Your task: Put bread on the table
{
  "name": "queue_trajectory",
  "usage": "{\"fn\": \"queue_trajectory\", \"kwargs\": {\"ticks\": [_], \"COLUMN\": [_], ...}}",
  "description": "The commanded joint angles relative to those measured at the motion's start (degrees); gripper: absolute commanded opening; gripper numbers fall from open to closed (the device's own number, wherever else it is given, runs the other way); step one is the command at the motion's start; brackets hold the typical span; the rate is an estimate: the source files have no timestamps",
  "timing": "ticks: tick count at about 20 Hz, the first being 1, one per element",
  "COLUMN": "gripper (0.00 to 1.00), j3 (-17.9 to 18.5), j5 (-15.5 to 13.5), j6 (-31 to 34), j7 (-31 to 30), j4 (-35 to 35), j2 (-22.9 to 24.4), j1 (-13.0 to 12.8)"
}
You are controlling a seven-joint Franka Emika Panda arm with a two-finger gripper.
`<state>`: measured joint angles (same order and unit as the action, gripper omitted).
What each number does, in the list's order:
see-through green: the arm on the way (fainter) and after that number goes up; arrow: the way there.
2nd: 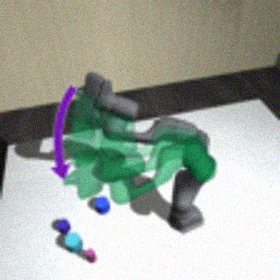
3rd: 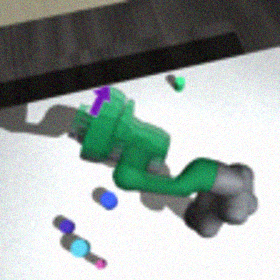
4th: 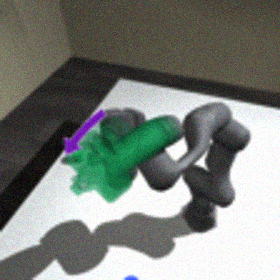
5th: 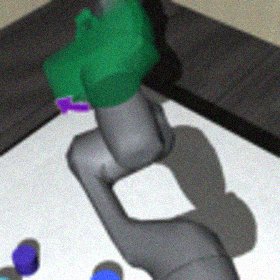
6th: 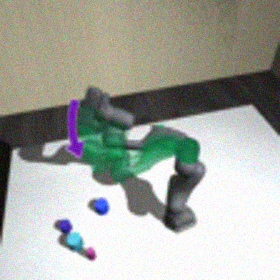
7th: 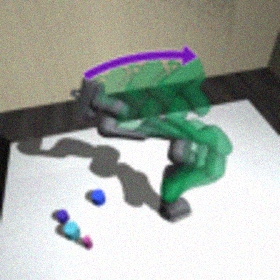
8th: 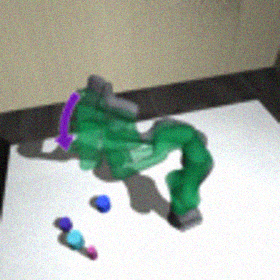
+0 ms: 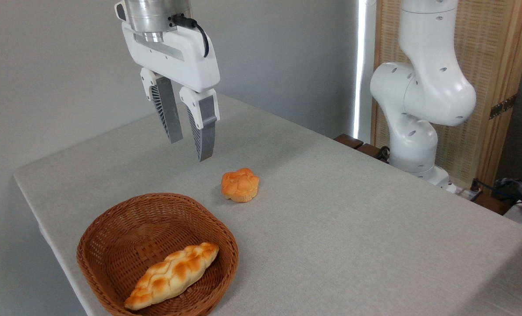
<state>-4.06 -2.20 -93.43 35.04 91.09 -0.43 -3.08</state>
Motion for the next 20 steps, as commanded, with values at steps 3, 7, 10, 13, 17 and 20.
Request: {"fn": "queue_trajectory", "kwargs": {"ticks": [3, 7, 10, 13, 17, 20], "gripper": [1.0, 1.0, 1.0, 1.0, 1.0, 1.0], "j3": [0.2, 0.2, 0.2, 0.2, 0.2, 0.2], "j5": [-0.3, -0.2, -0.2, -0.2, -0.3, -0.4], "j6": [0.3, 0.0, -0.4, -0.4, -2.7, -6.5], "j7": [-0.8, -0.8, -0.8, -0.8, -0.8, -0.8], "j4": [1.6, 2.0, 2.3, 2.6, 4.3, 7.8], "j2": [1.4, 1.9, 1.9, 2.0, 3.3, 5.3], "j1": [0.1, 0.1, 0.2, 0.2, 0.3, 0.9]}}
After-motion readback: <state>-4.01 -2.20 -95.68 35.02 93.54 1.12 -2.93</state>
